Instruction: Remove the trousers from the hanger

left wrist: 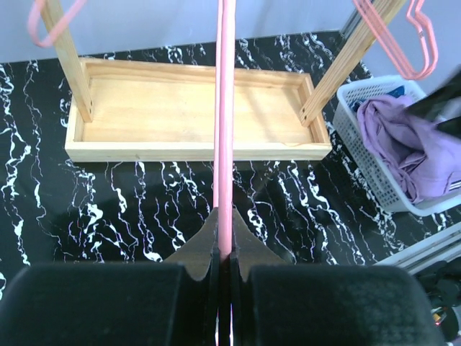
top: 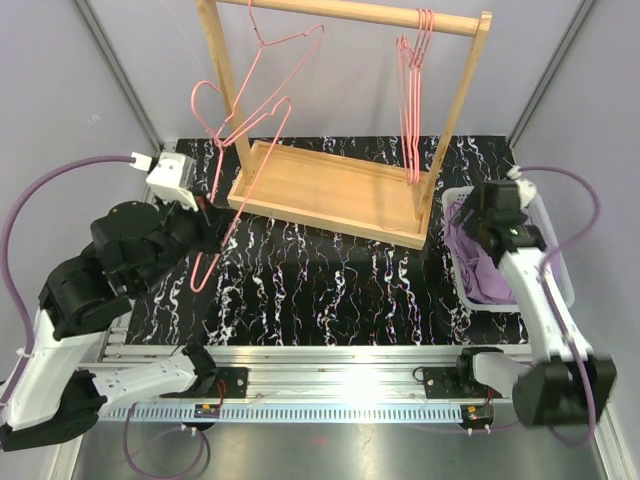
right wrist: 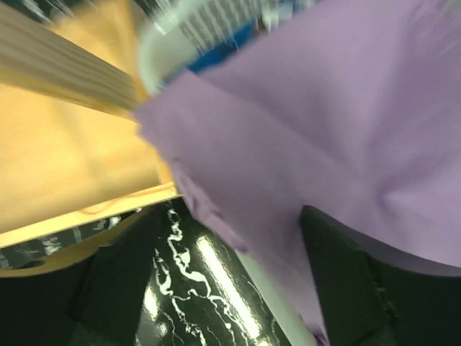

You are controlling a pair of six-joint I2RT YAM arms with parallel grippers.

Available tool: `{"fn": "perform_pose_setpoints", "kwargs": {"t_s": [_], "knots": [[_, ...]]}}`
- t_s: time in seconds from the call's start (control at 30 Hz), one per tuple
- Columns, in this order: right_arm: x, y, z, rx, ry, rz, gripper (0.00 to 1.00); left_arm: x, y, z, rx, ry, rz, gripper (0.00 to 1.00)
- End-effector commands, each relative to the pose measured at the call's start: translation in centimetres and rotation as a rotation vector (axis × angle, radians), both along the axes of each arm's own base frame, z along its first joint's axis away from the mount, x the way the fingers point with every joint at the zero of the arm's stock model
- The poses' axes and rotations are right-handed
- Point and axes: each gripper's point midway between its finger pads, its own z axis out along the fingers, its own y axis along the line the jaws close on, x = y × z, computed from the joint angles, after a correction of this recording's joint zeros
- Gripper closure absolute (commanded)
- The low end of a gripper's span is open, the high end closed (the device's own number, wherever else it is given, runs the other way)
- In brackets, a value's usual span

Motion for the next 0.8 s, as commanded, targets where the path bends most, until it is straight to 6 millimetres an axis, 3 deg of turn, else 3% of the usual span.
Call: {"fn": "perform_pose_setpoints", "kwargs": {"t_s": [0.0, 0.03, 0.07, 0.17, 0.27, 0.4, 0.43, 0.53, 0.57, 0.63, 0.7, 0.77], "knots": [[1.8, 1.5, -9.5, 0.148, 0.194, -0.068, 0.17, -1.0, 0.7, 2.4, -0.046, -0.042, -0.022, 1.00], [1.9, 0.3, -11.6, 0.124, 0.228, -0.120, 0.20, -1.0, 0.6, 2.3, -0.040, -0.035, -0.026, 1.00], [1.6, -1.1, -15.0, 0.081, 0.332, -0.177, 0.23, -1.1, 0.7, 2.5, -0.036, -0.032, -0.028, 1.00], [0.5, -4.0, -19.4, 0.037, 0.507, -0.283, 0.30, -1.4, 1.0, 3.0, -0.031, -0.031, -0.035, 1.00], [0.6, -4.4, -21.6, 0.150, 0.539, -0.315, 0.31, -1.7, 1.7, 4.2, -0.044, -0.054, -0.021, 1.00], [1.3, -4.9, -21.8, 0.194, 0.537, -0.331, 0.30, -1.7, 1.4, 5.0, -0.055, -0.057, -0.030, 1.00], [1.5, -4.7, -21.5, 0.208, 0.531, -0.321, 0.29, -1.4, 1.0, 4.9, -0.049, -0.050, -0.034, 1.00], [2.9, -3.4, -18.1, 0.248, 0.408, -0.210, 0.28, -1.2, 0.8, 5.0, -0.043, -0.053, -0.039, 1.00], [3.5, -3.0, -15.1, 0.257, 0.312, -0.175, 0.26, -1.2, 0.7, 5.1, -0.044, -0.056, -0.039, 1.00], [3.8, -2.9, -11.7, 0.241, 0.223, -0.147, 0.22, -1.2, 0.8, 5.5, -0.049, -0.065, -0.037, 1.00], [4.1, -3.9, -6.9, 0.203, 0.103, -0.165, 0.18, -1.1, 0.5, 5.5, -0.049, -0.063, -0.043, 1.00], [3.9, -5.3, -4.6, 0.165, 0.063, -0.226, 0.18, -1.0, 0.4, 5.7, -0.050, -0.063, -0.046, 1.00]]}}
